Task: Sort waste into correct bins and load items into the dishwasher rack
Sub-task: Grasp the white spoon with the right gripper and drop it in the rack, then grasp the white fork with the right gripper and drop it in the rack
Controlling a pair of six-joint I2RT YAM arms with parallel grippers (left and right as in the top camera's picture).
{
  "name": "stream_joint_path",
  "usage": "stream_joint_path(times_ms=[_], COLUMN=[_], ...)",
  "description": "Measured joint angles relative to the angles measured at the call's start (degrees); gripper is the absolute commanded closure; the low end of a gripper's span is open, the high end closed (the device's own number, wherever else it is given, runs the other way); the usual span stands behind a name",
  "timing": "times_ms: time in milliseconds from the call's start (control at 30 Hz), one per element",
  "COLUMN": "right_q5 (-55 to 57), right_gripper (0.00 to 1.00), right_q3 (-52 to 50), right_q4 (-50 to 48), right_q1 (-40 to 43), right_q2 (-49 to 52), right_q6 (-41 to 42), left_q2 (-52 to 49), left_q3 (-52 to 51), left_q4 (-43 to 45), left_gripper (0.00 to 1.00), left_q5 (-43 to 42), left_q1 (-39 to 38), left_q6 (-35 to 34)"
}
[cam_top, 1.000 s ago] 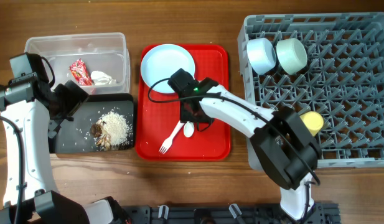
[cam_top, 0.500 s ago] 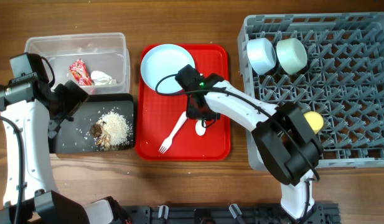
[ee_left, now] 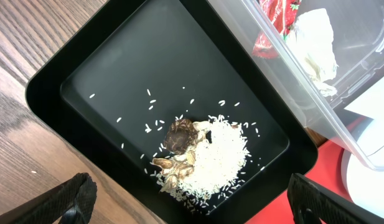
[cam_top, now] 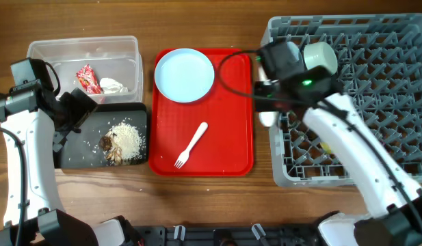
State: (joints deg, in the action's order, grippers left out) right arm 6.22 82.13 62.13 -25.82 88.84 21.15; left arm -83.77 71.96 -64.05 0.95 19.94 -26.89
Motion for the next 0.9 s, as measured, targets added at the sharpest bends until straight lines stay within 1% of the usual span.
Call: stream_joint_path(times_ms=[133,200,300,333,367,400,433,467,500,667,767,800,833,900], right_q5=[0.5,0.5,0.3,0.2,0.2,0.2,0.3,0.2,-0.5,-0.2,-0.4,-2.8,-4.6,-12.4], right_gripper=[0.96,0.96,0.96,0.93,0.8,0.6,0.54,0.5,0.48,0.48,0.46,0.45,0.45,0.44], right_q3=[-3.2,-7.5,-14.0,-15.3,-16.6,-17.6,-18.1,-18.4,-18.4,-18.5,-14.7,-11.0,-9.5,-7.2], right_q4=[-0.5,-1.8,-5.4,-5.8,-6.5,-7.0,-6.9,-6.6,-6.5,-5.9,-5.4,-5.9,-6.2,-8.9], right_q1=[8.7,10.3,10.7,10.7,10.7,10.7,10.8,10.9,10.9,11.1,11.1,11.1,11.1,10.2], right_q2=[0.2,0.2,0.3,0.3,0.3,0.3,0.3,0.3,0.3,0.5,0.5,0.3,0.0,-1.0], right_q6=[-6.1,-7.3,-7.6,-7.6,-7.6,-7.6,-7.8,-7.5,-7.6,-7.4,-8.1,-8.9,-9.2,-9.5], left_q2=[0.0,0.0,0.0,0.0,0.0,0.0,0.0,0.0,0.0,0.0,0.0,0.0,0.0,0.0], left_q3=[0.0,0.0,0.0,0.0,0.0,0.0,0.0,0.0,0.0,0.0,0.0,0.0,0.0,0.0], left_q4=[0.0,0.0,0.0,0.0,0.0,0.0,0.0,0.0,0.0,0.0,0.0,0.0,0.0,0.0], left_gripper=[0.0,0.0,0.0,0.0,0.0,0.0,0.0,0.0,0.0,0.0,0.0,0.0,0.0,0.0], left_q5=[0.0,0.0,0.0,0.0,0.0,0.0,0.0,0.0,0.0,0.0,0.0,0.0,0.0,0.0], left_q1=[0.0,0.0,0.0,0.0,0.0,0.0,0.0,0.0,0.0,0.0,0.0,0.0,0.0,0.0], left_q6=[0.0,0.0,0.0,0.0,0.0,0.0,0.0,0.0,0.0,0.0,0.0,0.0,0.0,0.0])
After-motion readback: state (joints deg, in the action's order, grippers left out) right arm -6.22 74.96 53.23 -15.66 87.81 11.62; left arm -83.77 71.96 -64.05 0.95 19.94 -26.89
